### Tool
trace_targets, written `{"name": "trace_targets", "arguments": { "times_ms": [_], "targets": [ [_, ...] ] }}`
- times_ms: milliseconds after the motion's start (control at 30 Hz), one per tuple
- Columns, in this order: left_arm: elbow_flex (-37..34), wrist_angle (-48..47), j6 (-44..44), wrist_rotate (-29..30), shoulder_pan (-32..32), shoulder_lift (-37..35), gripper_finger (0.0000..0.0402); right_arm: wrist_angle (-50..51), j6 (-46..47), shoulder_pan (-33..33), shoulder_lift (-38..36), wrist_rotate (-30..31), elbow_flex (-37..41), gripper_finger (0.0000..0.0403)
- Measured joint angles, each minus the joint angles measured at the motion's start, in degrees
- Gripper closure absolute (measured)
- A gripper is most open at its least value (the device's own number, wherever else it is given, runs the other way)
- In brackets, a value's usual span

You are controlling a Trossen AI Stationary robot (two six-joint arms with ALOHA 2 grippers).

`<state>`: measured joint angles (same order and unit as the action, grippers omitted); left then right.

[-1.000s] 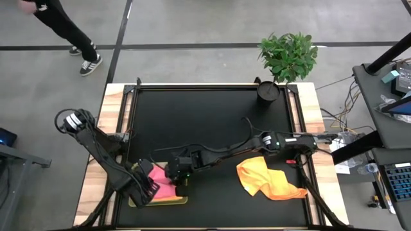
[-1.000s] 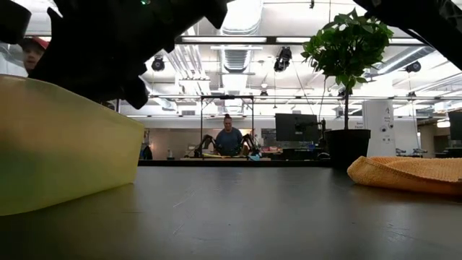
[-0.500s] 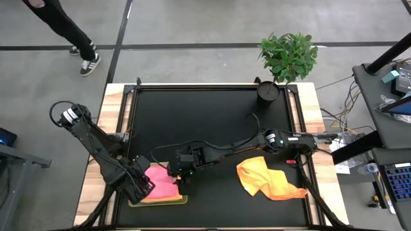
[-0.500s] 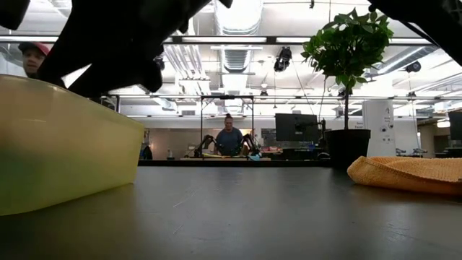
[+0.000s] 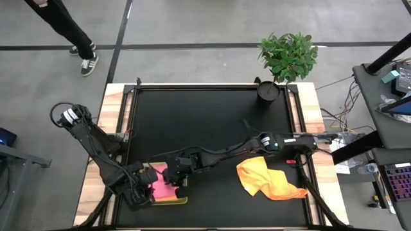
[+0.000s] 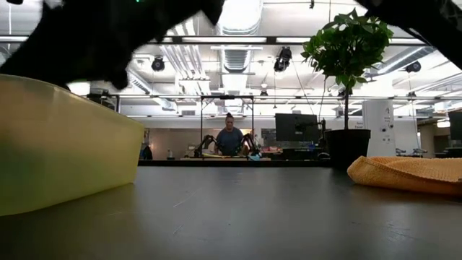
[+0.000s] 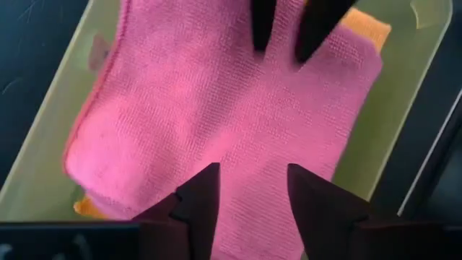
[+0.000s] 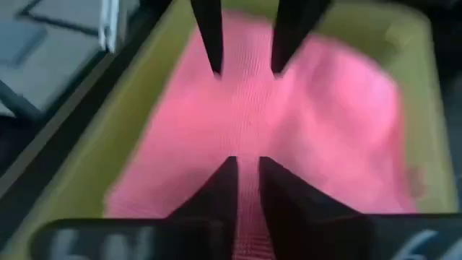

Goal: Fold microfiber towels
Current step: Put the folded pink microfiber towel into the yellow bin

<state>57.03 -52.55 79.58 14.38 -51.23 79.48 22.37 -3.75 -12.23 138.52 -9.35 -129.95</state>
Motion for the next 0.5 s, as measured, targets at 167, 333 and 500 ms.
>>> {"name": "trace_targets", "arguments": {
  "times_ms": [167,333,500],
  "targets": [
    [-3.96,5.24,-0.4,-0.69,-0.43,0.0,0.03,-3.8,-0.72,0.41,3.72,-0.11,0.15,0.0389],
    [-8.63,12.09,1.28,-4.2,-0.63,0.11,0.0342,-0.35,1.77,1.38,3.87,-1.5,0.15,0.0392],
    [-10.44,12.18,2.51,-5.36,-0.63,0.13,0.037,2.06,2.65,1.21,2.57,-1.56,0.15,0.0394]
  ]
}}
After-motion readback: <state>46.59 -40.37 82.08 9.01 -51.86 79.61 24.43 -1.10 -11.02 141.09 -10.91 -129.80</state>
